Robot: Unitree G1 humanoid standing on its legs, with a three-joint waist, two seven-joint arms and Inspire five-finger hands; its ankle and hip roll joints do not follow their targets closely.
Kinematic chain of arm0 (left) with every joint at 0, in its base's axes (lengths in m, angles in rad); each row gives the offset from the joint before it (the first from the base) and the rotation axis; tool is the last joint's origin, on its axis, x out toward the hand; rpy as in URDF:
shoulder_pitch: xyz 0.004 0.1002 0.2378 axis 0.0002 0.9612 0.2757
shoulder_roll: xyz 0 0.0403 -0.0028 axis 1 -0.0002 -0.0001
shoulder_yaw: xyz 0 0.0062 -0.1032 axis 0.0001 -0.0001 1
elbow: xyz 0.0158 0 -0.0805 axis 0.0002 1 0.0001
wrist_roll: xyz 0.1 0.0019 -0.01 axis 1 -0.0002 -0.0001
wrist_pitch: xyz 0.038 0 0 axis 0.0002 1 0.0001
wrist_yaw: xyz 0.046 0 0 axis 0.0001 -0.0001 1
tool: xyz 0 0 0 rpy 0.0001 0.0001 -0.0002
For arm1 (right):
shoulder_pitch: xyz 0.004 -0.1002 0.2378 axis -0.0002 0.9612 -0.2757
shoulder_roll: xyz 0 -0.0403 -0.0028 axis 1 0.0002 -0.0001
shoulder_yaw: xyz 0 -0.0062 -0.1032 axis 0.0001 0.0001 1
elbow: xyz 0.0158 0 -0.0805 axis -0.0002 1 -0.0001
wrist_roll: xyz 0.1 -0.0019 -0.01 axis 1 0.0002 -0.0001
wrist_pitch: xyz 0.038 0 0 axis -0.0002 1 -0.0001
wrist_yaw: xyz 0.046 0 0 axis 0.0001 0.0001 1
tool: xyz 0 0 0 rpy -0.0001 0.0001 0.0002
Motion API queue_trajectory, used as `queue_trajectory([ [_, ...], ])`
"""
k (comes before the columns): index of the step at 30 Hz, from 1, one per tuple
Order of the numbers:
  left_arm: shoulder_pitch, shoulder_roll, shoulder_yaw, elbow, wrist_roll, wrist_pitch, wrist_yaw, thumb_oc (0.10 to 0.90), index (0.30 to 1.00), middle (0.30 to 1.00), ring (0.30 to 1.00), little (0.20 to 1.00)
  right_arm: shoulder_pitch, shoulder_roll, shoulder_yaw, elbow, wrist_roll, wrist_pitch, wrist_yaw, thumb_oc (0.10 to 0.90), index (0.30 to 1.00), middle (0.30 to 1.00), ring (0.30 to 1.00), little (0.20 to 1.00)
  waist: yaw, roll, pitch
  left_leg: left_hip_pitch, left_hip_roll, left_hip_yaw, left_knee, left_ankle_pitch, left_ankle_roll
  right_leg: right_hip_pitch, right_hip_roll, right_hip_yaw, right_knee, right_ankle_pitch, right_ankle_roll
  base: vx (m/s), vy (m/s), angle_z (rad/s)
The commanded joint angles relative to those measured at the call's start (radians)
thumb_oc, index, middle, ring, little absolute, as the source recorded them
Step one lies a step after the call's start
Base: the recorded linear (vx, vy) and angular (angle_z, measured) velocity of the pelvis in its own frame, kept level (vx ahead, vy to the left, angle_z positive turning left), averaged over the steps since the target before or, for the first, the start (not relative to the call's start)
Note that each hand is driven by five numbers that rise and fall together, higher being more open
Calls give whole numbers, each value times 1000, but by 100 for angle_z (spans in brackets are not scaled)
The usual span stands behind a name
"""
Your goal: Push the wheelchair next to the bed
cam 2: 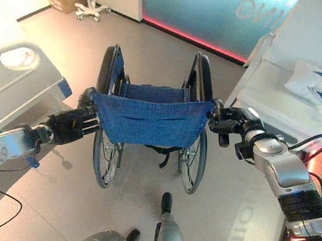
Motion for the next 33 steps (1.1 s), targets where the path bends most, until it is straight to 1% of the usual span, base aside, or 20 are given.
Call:
queue_trajectory([
  [1,2,72,158,-116,-45,-148,-11,400,300,300,300,300,-244,-28,87,-83,91,-122,119,400,300,300,300,300,61,-43,-136,-74,89,236,194,7,-68,-3,-6,9,93,122,21,569,-323,85],
  [3,22,73,173,-125,-55,-149,-5,400,300,300,300,300,-257,-34,100,-77,100,-121,120,400,300,300,300,300,61,-41,-152,-61,108,227,219,48,-83,2,12,-1,125,108,6,485,-265,83],
  [4,46,79,197,-145,-73,-144,12,400,300,300,300,300,-266,-54,114,-78,122,-116,127,400,300,300,300,300,65,-41,-173,-60,135,226,278,163,-113,27,31,-24,131,86,-24,340,-199,65],
  [5,51,80,204,-149,-75,-144,15,400,300,300,300,300,-268,-61,120,-79,128,-117,127,400,300,300,300,300,64,-42,-177,-69,142,231,310,206,-122,39,39,-27,128,77,-36,529,-375,53],
  [6,71,80,224,-158,-72,-146,16,400,300,300,300,300,-260,-75,134,-77,132,-136,126,400,300,300,300,300,66,-56,-182,-134,153,258,490,319,-146,91,56,-44,114,51,-78,372,-325,9],
  [8,91,85,250,-177,-74,-142,17,400,300,300,300,300,-248,-84,133,-86,148,-148,115,400,300,300,300,300,77,-69,-172,-243,126,278,678,341,-148,134,73,-55,120,22,-112,381,-329,-7],
  [11,91,83,263,-177,-61,-130,4,400,300,300,300,300,-238,-77,124,-98,159,-139,95,400,300,300,300,300,91,-69,-151,-353,96,299,736,315,-134,177,100,-61,136,-7,-134,340,-201,-2],
  [12,90,78,272,-174,-49,-124,1,400,300,300,300,300,-221,-60,111,-115,143,-128,96,400,300,300,300,300,101,-66,-138,-396,79,316,637,278,-119,211,120,-56,141,-26,-136,389,-112,39],
  [14,93,89,280,-177,-58,-125,1,400,300,300,300,300,-207,-51,102,-130,126,-118,94,400,300,300,300,300,109,-61,-130,-395,88,338,506,271,-115,237,136,-52,143,-49,-135,432,-64,34],
  [15,87,102,277,-173,-67,-131,0,400,300,300,300,300,-205,-36,104,-131,110,-116,94,400,300,300,300,300,116,-44,-134,-393,117,370,234,301,-125,272,168,-55,135,-84,-139,499,5,19],
  [17,82,95,262,-166,-57,-139,-5,400,300,300,300,300,-209,-23,111,-115,100,-126,96,400,300,300,300,300,126,-35,-135,-384,128,389,72,338,-136,301,185,-57,126,-105,-143,513,23,16],
  [18,92,76,239,-166,-30,-154,-14,400,300,300,300,300,-202,-8,113,-91,80,-153,103,400,300,300,300,300,140,-21,-143,-404,139,421,-106,384,-153,350,211,-58,116,-131,-146,475,26,9],
  [19,96,72,231,-168,-23,-159,-15,400,300,300,300,300,-197,-6,112,-84,78,-164,107,400,300,300,300,300,144,-20,-144,-405,140,433,-147,403,-157,367,215,-58,114,-141,-147,657,37,-4],
  [21,107,44,207,-184,3,-183,-11,400,300,300,300,300,-162,6,94,-76,63,-193,114,400,300,300,300,300,158,-24,-147,-430,125,469,-176,421,-158,422,222,-58,111,-178,-147,462,41,-12],
  [24,100,35,216,-193,0,-193,-8,400,300,300,300,300,-153,33,100,-46,47,-220,133,400,300,300,300,300,171,-42,-180,-387,104,488,-195,343,-114,428,200,-69,177,-180,-108,442,90,-11],
  [26,78,47,229,-193,-12,-176,23,400,300,300,300,300,-127,54,86,-37,9,-237,162,400,300,300,300,300,190,-61,-202,-372,77,473,-168,308,-81,420,183,-89,320,-93,-60,394,84,2],
  [28,35,65,235,-175,-11,-143,41,400,300,300,300,300,-128,69,88,-13,-6,-256,173,400,300,300,300,300,194,-76,-219,-338,60,462,-157,282,-54,359,200,-64,532,86,26,399,58,20],
  [30,6,90,234,-153,-23,-130,45,400,300,300,300,300,-140,60,98,-11,19,-270,164,400,300,300,300,300,195,-77,-229,-316,55,424,-149,268,-44,310,219,-40,659,174,57,387,11,-11],
  [31,-11,108,233,-131,-36,-123,37,400,300,300,300,300,-154,55,103,-15,52,-272,142,400,300,300,300,300,185,-70,-236,-291,55,400,-145,253,-38,251,224,-25,713,194,59,418,19,-11],
  [33,-30,129,227,-99,-47,-116,20,400,300,300,300,300,-160,57,90,-19,53,-262,135,400,300,300,300,300,172,-63,-242,-277,43,371,-122,232,-28,199,195,-19,681,137,36,389,30,28],
])
